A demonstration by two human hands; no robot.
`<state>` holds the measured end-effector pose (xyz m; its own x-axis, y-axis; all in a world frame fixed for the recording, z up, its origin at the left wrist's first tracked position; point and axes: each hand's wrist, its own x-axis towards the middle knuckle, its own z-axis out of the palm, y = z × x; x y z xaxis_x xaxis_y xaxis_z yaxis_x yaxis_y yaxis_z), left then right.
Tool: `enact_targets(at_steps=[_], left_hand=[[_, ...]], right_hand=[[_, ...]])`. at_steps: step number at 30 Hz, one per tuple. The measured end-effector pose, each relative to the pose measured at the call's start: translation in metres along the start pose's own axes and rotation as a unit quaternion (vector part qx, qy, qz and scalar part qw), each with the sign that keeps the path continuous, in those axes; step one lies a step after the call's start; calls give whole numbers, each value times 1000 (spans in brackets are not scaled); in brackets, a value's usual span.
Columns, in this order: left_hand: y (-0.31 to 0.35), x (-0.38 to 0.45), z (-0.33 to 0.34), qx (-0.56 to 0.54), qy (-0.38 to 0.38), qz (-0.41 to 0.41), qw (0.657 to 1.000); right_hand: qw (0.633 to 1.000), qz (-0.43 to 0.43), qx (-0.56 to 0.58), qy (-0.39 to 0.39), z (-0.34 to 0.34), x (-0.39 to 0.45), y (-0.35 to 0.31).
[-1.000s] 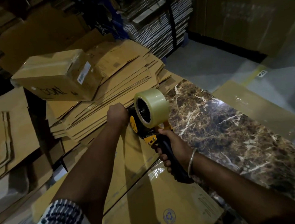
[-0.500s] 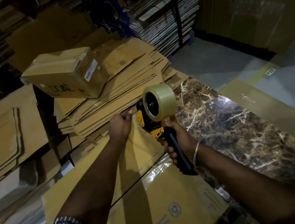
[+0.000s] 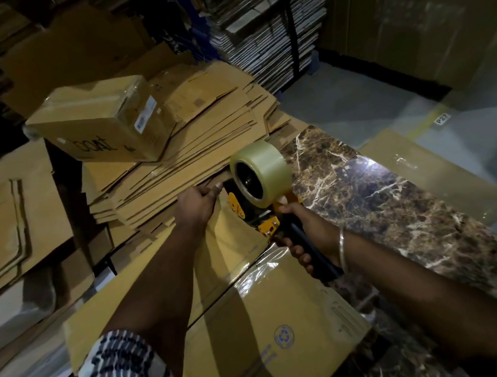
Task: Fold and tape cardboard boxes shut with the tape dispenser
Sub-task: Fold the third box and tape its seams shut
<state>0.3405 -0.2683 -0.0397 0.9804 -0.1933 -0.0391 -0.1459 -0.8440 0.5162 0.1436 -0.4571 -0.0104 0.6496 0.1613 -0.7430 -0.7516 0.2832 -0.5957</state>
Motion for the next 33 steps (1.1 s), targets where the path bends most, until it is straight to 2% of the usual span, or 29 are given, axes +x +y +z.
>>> enact_targets(at_steps=[8,11,13,16,21,25,27,30,33], left_hand=[[0,-4,1,18,-11,20,1000],[5,-6,3,15,9,163,987],[14,-6,3,13,-51,244,968],[22,-3,2,38,-159,286,944],[22,-2,-11,134,-196,297,925],[21,-2,-20,168,-174,291,926],[18,-2,-25,198,-153,256,934],[10,-3,-31,240,-144,160,947],[10,-10,-32,248,-131,105,954]], right_hand=[[999,17,35,-15,-28,-41,49],[999,27,34,-16,-27,-40,48],[999,31,32,-12,-28,-38,47],[999,32,28,-4,-27,-38,48],[999,38,20,-3,-26,-38,45],[999,37,-2,6,-19,-34,35],[999,36,-20,13,-12,-30,26],[998,36,-47,7,-2,-23,12],[998,38,-58,2,2,-22,7]])
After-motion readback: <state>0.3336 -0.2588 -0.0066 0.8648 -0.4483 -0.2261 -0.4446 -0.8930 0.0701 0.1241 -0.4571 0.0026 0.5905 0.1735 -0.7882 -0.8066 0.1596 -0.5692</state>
